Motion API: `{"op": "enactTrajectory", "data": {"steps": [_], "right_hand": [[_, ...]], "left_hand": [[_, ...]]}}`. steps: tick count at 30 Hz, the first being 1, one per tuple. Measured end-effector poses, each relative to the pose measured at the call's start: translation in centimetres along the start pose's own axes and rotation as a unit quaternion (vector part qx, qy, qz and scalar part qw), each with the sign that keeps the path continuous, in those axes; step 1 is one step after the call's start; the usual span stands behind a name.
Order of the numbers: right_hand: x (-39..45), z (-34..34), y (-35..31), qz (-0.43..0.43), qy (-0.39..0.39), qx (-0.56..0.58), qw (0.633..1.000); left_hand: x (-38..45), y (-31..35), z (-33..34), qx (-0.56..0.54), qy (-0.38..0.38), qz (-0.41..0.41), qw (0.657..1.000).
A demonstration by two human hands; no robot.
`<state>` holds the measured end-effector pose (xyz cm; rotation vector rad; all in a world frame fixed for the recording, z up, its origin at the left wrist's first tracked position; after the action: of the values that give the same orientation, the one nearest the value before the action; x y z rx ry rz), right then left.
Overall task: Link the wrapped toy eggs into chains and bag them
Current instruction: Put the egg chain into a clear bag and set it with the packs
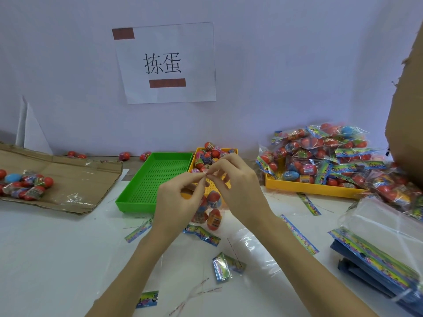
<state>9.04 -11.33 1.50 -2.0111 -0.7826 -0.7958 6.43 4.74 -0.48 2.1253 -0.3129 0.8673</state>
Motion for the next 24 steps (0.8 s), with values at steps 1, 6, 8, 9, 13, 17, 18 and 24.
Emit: {"op": "enactTrajectory", "data": {"steps": [1,6,8,9,13,17,18,24], "right_hand": [[0.0,0.0,0.1,-0.01,-0.012,-0.005,1.0],[-0.2,-0.1,0.0,-0.068,-0.029,-0.046,0.996],[-0.3,-0.2,0.0,-0.082,-0.024,-0.054,0.995],[-0.3,-0.2,-0.1,-0.085,-0.022,-0.057,0.995],[-0.4,-0.2,-0.1,-0.072,-0.014,-0.059,0.996],[-0.4,-0.3,-0.1,-0.046,-0.013,-0.045,0.998],[-0.4,-0.3,-0.1,-0.039,-0.014,-0.043,0.998],[0.4,-2.0,1.1,0.053,0.056,-0.027,0.997]], "left_hand": [[0.0,0.0,0.0,0.005,0.001,0.006,1.0],[0.0,0.2,-0.2,0.028,0.004,0.028,0.999],[-0.1,0.3,-0.2,0.034,0.01,0.035,0.999],[-0.1,0.3,-0.3,0.034,0.011,0.037,0.999],[-0.1,0.3,-0.1,0.034,0.0,0.053,0.998],[-0.2,0.5,0.0,0.018,-0.003,0.044,0.999],[-0.2,0.5,0.0,0.013,-0.004,0.036,0.999],[0.2,0.1,-0.5,-0.038,-0.025,-0.065,0.997]]}}
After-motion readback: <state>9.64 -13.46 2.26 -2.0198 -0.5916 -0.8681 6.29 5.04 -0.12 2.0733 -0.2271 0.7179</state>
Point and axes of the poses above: each hand's wrist, its own x-axis towards the middle knuckle, its own z-axis out of the palm, y = z × x, the point moved 1 cm from there along x, towards the middle knuckle, and after that the axes turned 8 degrees about x, right-handed, at the moved point
